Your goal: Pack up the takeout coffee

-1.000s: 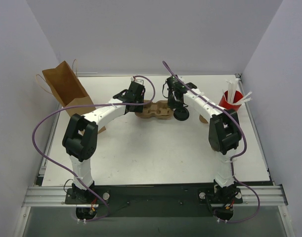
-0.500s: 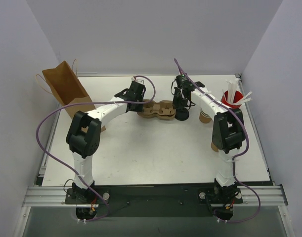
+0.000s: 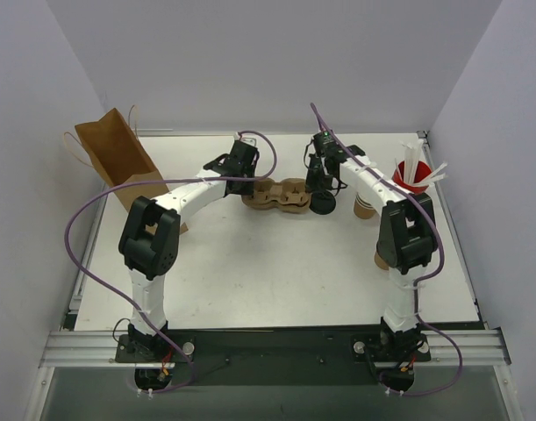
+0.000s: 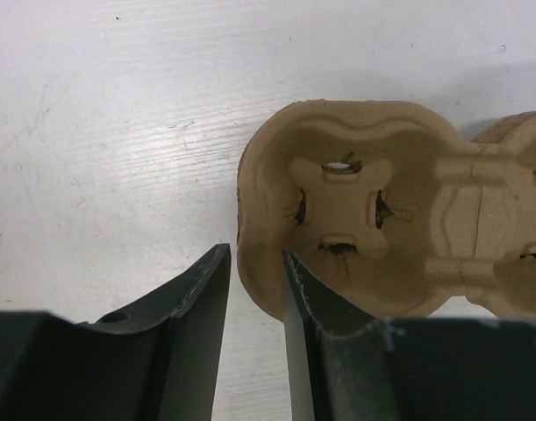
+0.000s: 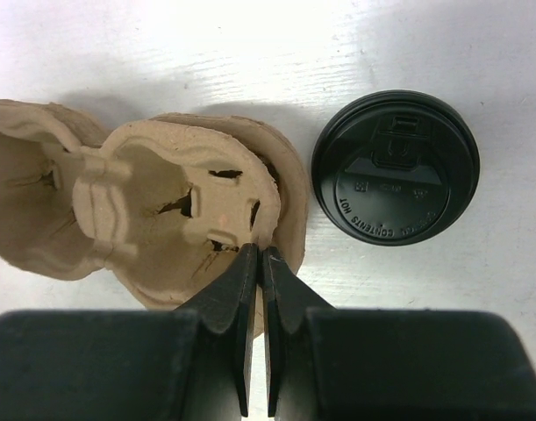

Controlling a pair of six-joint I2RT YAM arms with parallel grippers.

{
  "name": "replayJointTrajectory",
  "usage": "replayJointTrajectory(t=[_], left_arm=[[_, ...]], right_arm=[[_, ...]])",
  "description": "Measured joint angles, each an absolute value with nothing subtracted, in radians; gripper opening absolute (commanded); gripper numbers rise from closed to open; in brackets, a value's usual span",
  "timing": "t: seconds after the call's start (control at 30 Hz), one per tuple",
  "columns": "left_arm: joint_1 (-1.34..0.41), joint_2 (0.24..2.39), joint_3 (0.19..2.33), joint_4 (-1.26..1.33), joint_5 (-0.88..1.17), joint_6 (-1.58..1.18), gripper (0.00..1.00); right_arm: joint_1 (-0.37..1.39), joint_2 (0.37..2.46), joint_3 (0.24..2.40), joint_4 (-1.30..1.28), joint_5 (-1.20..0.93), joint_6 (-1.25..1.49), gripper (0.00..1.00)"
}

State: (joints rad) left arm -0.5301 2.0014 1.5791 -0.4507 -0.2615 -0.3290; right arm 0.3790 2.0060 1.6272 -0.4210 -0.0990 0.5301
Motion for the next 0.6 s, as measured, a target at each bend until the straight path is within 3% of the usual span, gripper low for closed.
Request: replayJointTrajectory(t=[0.6], left_arm=[[-0.53, 2.062, 1.619, -0.49, -0.266, -0.328, 0.37]], right_arm=[[0.379, 1.934, 1.627, -0.407, -0.136, 0.55, 0.0]])
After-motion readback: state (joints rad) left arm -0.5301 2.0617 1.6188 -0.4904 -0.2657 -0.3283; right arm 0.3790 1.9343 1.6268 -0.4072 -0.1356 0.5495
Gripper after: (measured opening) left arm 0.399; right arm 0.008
